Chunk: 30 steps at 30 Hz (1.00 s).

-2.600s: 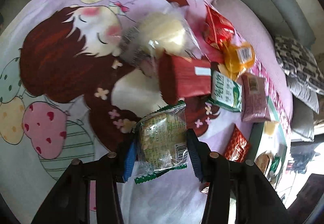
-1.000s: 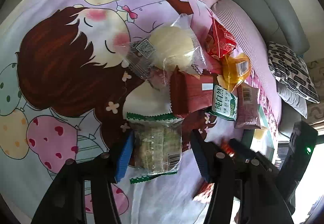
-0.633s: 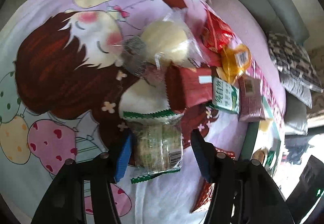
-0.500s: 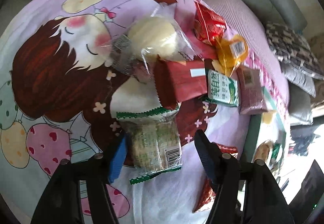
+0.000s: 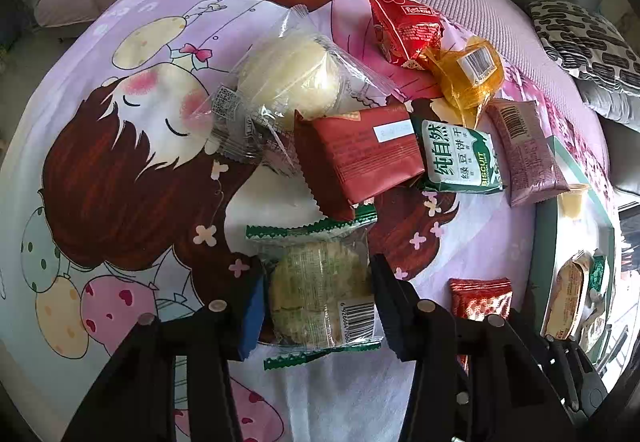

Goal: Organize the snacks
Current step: 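Lift both held packs up from the snack pile, then carry both packs into the white tray and open both grippers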

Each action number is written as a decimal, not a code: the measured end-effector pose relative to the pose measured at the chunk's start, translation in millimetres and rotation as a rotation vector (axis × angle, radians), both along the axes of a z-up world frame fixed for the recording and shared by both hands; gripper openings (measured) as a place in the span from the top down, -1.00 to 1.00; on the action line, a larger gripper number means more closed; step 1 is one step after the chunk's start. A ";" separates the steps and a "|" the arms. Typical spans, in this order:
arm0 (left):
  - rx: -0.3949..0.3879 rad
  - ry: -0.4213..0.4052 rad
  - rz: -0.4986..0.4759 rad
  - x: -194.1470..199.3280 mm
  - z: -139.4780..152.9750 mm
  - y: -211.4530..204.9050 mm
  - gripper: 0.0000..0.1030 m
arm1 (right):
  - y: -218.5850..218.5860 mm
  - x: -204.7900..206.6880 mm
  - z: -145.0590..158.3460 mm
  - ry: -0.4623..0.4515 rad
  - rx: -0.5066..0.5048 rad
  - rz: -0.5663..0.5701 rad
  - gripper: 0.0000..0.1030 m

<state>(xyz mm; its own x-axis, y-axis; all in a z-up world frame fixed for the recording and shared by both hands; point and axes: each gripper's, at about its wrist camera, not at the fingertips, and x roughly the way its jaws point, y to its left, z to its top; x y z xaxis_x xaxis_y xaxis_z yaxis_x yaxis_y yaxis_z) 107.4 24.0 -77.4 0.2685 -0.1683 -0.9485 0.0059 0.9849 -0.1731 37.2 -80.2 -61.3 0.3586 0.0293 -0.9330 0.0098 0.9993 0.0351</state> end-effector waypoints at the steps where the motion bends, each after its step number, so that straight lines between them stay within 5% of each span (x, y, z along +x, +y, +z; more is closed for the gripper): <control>1: 0.002 -0.002 -0.002 1.3 0.6 -1.0 0.01 | -1.0 -0.2 -1.0 -0.004 0.017 0.001 -0.09; 13: 0.087 -0.018 -0.056 -6.1 -3.8 -11.6 0.01 | 7.1 -16.6 -7.8 -0.004 -0.021 0.067 0.00; 30: -0.021 -0.174 -0.063 -32.4 55.6 -12.0 0.02 | -26.0 -34.7 57.4 -0.200 0.138 0.006 0.07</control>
<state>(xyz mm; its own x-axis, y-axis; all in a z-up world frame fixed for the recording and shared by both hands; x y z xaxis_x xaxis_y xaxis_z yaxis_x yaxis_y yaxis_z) 75.0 12.0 -21.8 0.4166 -0.2095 -0.8847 0.0991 0.9778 -0.1848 2.5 -106.3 -3.9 0.5349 0.1546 -0.8307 -0.0170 0.9849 0.1724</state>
